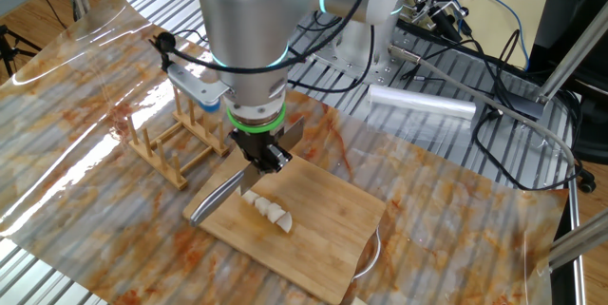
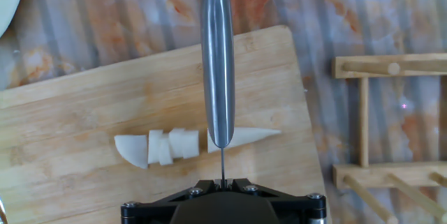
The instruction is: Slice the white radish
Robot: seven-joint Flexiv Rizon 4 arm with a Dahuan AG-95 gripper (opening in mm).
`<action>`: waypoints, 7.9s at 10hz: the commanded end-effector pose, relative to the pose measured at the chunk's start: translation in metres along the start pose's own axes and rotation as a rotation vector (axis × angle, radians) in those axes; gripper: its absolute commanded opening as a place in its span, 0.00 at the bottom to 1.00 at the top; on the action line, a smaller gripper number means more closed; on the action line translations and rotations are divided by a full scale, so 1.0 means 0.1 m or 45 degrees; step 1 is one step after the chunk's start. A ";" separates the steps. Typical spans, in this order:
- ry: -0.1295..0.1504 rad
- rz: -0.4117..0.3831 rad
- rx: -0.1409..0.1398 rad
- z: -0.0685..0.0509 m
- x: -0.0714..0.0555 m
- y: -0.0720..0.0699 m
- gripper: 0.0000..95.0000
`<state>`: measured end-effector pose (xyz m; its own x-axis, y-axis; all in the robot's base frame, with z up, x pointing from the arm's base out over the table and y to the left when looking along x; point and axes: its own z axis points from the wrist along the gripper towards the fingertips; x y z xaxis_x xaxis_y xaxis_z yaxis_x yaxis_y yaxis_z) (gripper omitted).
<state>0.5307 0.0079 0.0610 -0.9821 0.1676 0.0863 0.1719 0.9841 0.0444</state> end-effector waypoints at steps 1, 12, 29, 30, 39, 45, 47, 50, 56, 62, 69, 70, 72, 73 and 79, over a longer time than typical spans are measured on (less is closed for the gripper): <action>0.000 0.002 -0.007 0.13 -0.04 0.02 0.00; -0.022 0.005 -0.010 0.36 -0.09 0.06 0.00; -0.012 0.011 0.017 0.06 -0.03 0.16 0.00; -0.010 0.001 0.028 -0.01 -0.03 0.13 0.00; -0.013 -0.033 0.031 -0.12 -0.04 -0.10 0.00; -0.014 -0.032 -0.009 0.15 -0.07 -0.13 0.00; -0.017 -0.025 -0.008 0.24 -0.09 -0.09 0.00; -0.022 -0.032 0.006 0.28 -0.09 -0.10 0.00; -0.016 -0.023 0.009 0.18 -0.07 -0.10 0.00; -0.014 -0.031 0.021 -0.01 0.04 -0.14 0.00; -0.031 -0.048 0.040 -0.03 0.03 -0.23 0.00; -0.031 -0.049 0.040 -0.02 0.03 -0.24 0.00; -0.031 -0.055 0.036 -0.01 0.02 -0.26 0.00; -0.033 -0.056 0.038 -0.01 0.02 -0.27 0.00; -0.030 -0.057 0.019 0.05 -0.03 -0.33 0.00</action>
<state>0.5273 -0.0240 0.0527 -0.9904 0.1248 0.0600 0.1272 0.9912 0.0372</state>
